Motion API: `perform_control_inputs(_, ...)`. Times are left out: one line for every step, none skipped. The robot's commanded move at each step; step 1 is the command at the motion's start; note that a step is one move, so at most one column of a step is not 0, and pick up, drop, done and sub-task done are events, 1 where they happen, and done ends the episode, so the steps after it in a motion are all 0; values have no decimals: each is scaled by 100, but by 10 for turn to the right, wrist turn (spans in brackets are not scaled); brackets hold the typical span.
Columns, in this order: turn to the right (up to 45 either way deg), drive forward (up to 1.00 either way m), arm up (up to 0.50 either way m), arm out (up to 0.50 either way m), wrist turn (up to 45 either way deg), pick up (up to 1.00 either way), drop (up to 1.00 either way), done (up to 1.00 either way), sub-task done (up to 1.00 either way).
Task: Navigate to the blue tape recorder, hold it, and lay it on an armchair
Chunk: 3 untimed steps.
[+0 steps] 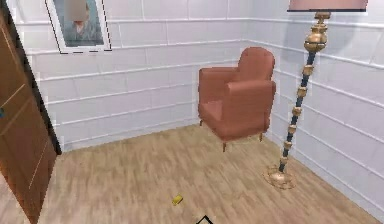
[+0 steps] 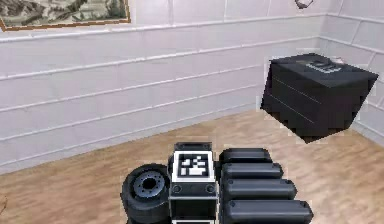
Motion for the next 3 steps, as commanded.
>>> perform_control_inputs(0, 100, 0, 0, 0, 0, 0, 0, 0)
perform_control_inputs(30, 0, 0, 0, 0, 0, 0, 0, 0)
perform_control_inputs(0, 25, 0, 0, 0, 0, 0, 0, 0)
